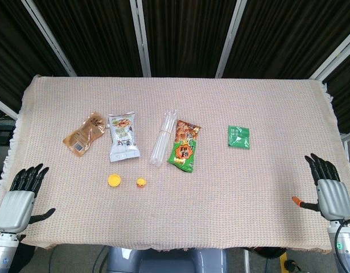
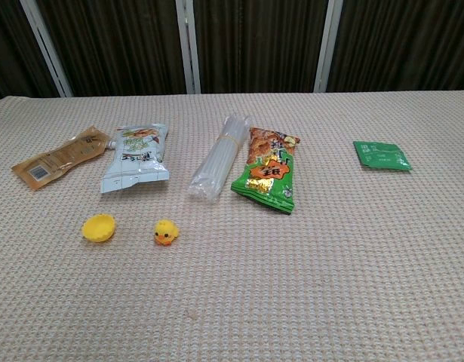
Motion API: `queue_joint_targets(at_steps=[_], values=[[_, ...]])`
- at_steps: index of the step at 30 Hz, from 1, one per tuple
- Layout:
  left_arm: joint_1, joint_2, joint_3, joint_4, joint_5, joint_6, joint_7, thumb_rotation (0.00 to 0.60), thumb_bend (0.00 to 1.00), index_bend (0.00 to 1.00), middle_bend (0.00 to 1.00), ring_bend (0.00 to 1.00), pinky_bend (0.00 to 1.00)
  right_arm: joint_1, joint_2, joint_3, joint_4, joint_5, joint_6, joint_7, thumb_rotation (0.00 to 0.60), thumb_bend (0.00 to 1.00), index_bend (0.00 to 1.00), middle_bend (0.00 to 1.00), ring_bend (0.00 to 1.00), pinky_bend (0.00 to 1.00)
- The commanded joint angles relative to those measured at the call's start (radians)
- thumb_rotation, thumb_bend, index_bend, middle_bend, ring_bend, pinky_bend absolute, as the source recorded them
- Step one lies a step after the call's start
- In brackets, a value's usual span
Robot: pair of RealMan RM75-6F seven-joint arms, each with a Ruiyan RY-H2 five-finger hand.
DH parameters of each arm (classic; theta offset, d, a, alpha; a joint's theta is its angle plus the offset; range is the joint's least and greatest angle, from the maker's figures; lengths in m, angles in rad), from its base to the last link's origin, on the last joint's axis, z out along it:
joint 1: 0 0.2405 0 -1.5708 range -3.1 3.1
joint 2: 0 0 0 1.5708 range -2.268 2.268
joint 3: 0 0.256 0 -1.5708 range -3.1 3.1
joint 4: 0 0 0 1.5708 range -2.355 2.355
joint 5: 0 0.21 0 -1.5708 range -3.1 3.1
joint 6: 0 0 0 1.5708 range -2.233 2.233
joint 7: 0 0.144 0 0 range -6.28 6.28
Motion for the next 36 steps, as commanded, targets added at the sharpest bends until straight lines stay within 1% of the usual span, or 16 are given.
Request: queue_joint_targets(at_steps=[1,13,17,21,25,28,29,33,36], values=[[0.0,0.0,0.001,-0.001,0.001,-0.001,0.0,0.6,0.04,0.0,0.0,0.0,0.0,-0.001,0.0,-0.001,-0.001,-0.001,0.002,0.0,0.6,0.02,0.0,0.0,0.0,0.0],[-0.005,0.001,0.004,-0.006,0.015,-0.007,0.001,0.6,0.04,0.0,0.0,0.0,0.0,-0.007,0.006,-0.004,-0.005,-0.006,0.008,0.004,0.6,0.02,0.0,0.0,0.0,0.0],[-0.016,0.0,0.003,-0.01,0.017,-0.024,0.001,0.6,0.04,0.0,0.0,0.0,0.0,-0.007,0.006,-0.002,-0.006,0.0,0.008,0.002,0.6,0.02,0.0,0.0,0.0,0.0],[-0.051,0.0,-0.01,-0.024,0.022,-0.065,0.034,0.6,0.11,0.02,0.0,0.0,0.0,-0.008,0.006,-0.002,-0.004,0.001,0.007,0.002,0.6,0.02,0.0,0.0,0.0,0.0],[-0.117,-0.005,-0.039,-0.042,0.026,-0.142,0.082,0.6,0.12,0.1,0.0,0.0,0.0,-0.011,0.011,-0.001,-0.005,0.002,0.01,0.011,0.6,0.02,0.0,0.0,0.0,0.0],[-0.187,-0.021,-0.073,-0.051,0.004,-0.23,0.109,0.6,0.12,0.18,0.0,0.0,0.0,-0.011,0.012,-0.002,-0.006,-0.001,0.011,0.013,0.6,0.02,0.0,0.0,0.0,0.0],[-0.217,-0.032,-0.088,-0.053,-0.01,-0.266,0.117,0.6,0.12,0.2,0.0,0.0,0.0,-0.011,0.011,-0.003,-0.005,-0.002,0.011,0.012,0.6,0.02,0.0,0.0,0.0,0.0],[-0.309,-0.084,-0.136,-0.045,-0.064,-0.375,0.143,0.6,0.14,0.25,0.0,0.0,0.0,-0.009,0.01,-0.002,-0.003,-0.001,0.008,0.011,0.6,0.02,0.0,0.0,0.0,0.0],[-0.363,-0.128,-0.164,-0.028,-0.114,-0.437,0.166,0.6,0.16,0.32,0.0,0.0,0.01,-0.009,0.009,-0.002,-0.002,0.0,0.006,0.013,0.6,0.02,0.0,0.0,0.0,0.0]])
